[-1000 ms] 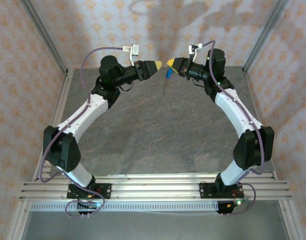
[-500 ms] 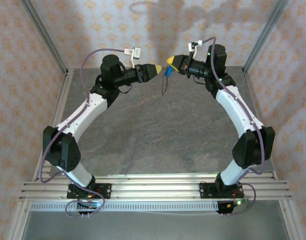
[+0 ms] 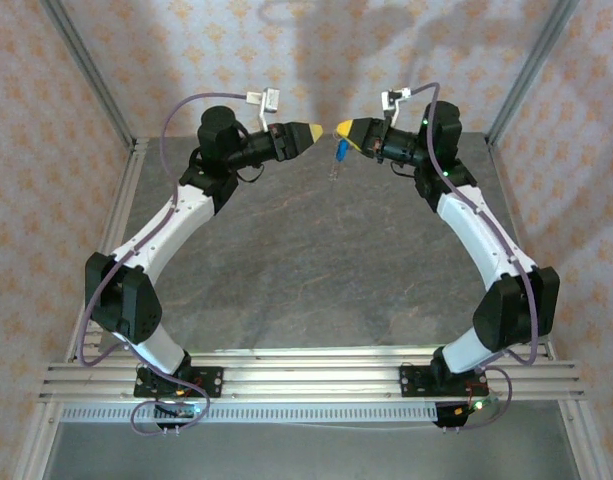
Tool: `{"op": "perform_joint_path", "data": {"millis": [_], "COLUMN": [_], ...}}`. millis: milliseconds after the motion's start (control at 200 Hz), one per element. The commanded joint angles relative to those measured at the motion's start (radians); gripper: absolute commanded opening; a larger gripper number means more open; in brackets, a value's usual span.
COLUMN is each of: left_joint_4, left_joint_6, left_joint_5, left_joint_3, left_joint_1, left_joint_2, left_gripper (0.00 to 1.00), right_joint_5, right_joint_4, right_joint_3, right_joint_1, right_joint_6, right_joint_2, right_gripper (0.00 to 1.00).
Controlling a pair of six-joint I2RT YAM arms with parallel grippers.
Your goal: Put the keys on the keyring
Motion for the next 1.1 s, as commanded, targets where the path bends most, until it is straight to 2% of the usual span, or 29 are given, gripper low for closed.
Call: {"op": "perform_joint_path", "data": {"millis": [0, 255, 450, 595, 1096], "left_joint_4": [0.071, 0.164, 0.185, 0.271, 0.420], "left_joint_6": [-0.004, -0.058, -0.067, -0.132, -0.220], "left_joint_5": [0.047, 0.082, 0.096, 0.107, 0.131], "left_joint_3": [0.072, 0.124, 0.115, 0.112, 0.098], "left_joint_1": [0.014, 0.016, 0.015, 0.015, 0.000], "left_joint_2": [0.020, 0.070, 0.086, 0.117, 0.163], "left_gripper": [0.57, 0.53, 0.52, 0.51, 0.40], "right_joint_5": [-0.022, -0.036, -0.032, -0.038, -0.036], "right_joint_4": [0.139, 0.232, 0.250, 0.277, 0.332], "right_joint_3": [-0.007, -0.026, -0.040, -0.047, -0.053], "right_joint_1": [-0.004, -0.004, -0.005, -0.004, -0.006], "right_joint_6": [-0.015, 0.013, 0.015, 0.032, 0.081], "right_joint_2": [-0.027, -0.019, -0.017, -0.007, 0.025], "right_gripper": [0.00, 0.00, 0.00, 0.00, 0.00]}}
